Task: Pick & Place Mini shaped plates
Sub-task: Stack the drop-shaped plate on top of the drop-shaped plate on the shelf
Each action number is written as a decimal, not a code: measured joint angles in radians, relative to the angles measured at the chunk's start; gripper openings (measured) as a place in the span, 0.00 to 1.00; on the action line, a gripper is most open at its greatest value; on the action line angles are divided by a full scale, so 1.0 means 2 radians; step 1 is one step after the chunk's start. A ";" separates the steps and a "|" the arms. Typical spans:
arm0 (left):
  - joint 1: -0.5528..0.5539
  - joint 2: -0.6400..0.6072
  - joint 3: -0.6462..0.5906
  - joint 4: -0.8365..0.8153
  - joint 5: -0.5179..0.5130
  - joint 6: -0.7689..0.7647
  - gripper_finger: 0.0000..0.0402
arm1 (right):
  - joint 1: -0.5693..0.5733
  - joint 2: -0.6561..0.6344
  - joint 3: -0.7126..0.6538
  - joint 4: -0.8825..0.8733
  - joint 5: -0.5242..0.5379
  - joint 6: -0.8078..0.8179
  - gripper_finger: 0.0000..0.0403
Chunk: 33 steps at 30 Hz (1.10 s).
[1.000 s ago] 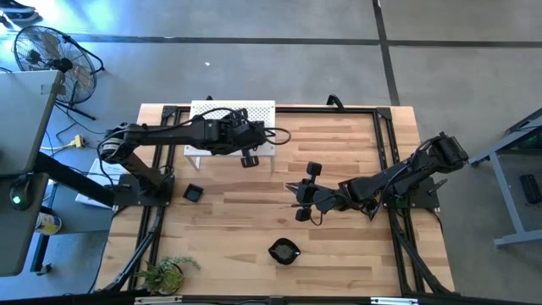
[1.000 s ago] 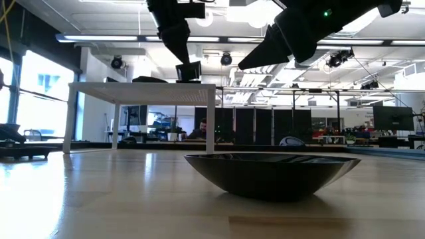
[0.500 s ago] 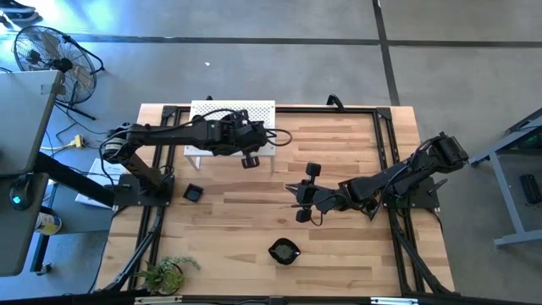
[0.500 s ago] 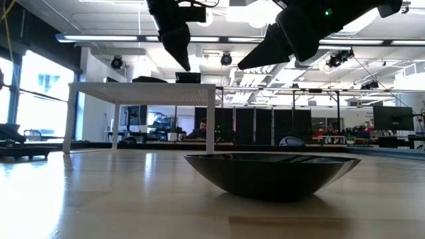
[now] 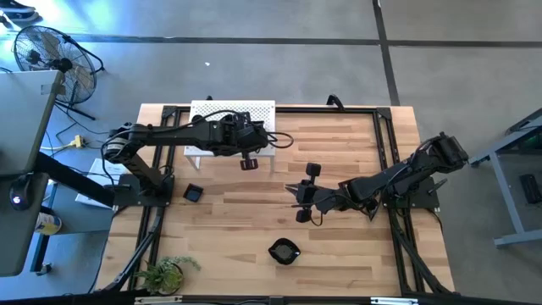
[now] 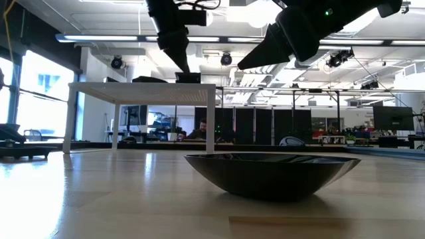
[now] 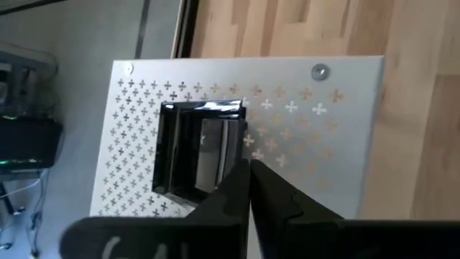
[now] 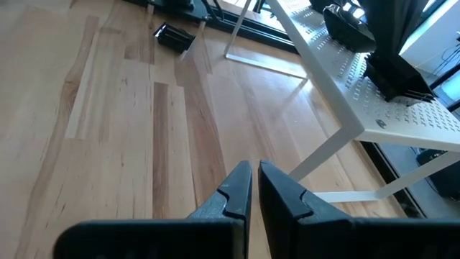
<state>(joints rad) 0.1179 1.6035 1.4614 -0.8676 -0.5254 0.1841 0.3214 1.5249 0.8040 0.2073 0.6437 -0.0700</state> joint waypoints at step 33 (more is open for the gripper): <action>-0.008 -0.010 0.046 -0.080 0.040 -0.004 0.22 | 0.000 0.000 0.000 0.000 -0.003 0.000 0.04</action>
<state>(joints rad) 0.1016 1.5844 1.5539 -1.0276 -0.4455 0.1753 0.3214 1.5249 0.8040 0.2073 0.6368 -0.0700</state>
